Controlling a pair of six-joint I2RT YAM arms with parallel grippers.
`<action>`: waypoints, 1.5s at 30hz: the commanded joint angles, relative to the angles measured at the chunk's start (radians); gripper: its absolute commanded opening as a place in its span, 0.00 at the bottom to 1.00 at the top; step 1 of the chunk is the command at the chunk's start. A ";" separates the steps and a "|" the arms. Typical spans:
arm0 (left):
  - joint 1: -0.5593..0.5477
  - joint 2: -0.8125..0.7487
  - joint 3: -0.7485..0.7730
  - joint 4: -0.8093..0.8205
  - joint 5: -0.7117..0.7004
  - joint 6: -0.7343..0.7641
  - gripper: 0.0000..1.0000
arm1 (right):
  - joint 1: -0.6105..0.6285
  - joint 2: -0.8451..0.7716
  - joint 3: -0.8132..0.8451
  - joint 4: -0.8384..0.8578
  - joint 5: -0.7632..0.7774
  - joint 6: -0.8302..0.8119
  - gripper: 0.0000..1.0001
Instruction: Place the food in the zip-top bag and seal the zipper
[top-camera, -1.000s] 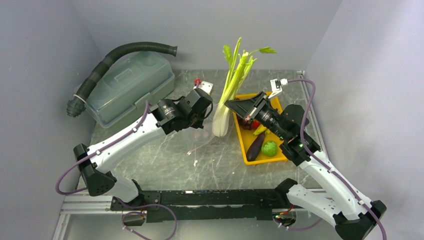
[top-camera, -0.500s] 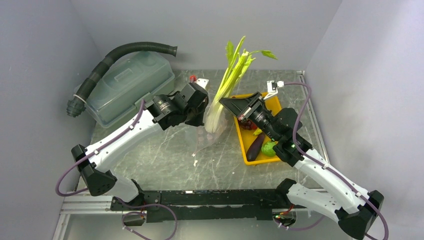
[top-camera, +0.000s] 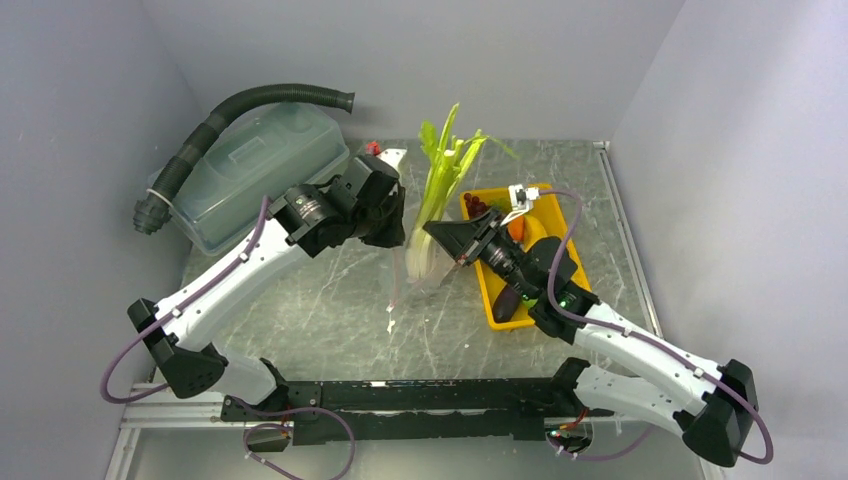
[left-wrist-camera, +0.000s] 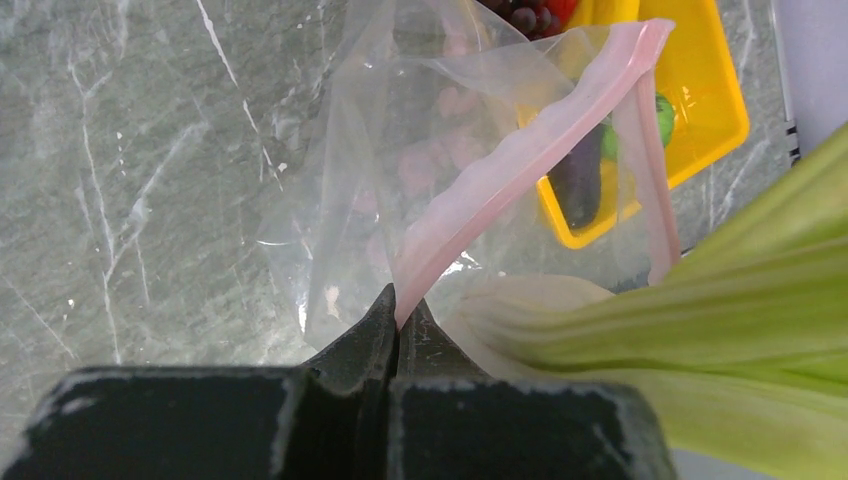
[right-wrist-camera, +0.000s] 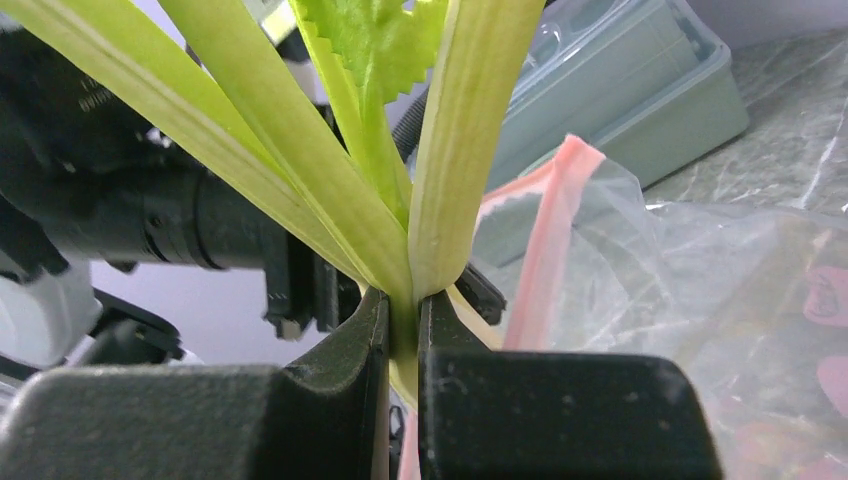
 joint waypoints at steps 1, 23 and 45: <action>0.028 -0.047 0.042 0.016 0.065 -0.024 0.00 | 0.036 -0.005 -0.033 0.186 0.005 -0.163 0.00; 0.091 -0.078 0.030 0.093 0.204 -0.031 0.00 | 0.139 -0.031 -0.078 0.226 -0.075 -0.449 0.57; 0.093 -0.171 -0.067 0.206 0.212 -0.008 0.00 | 0.143 -0.144 -0.011 -0.012 -0.127 -0.544 0.62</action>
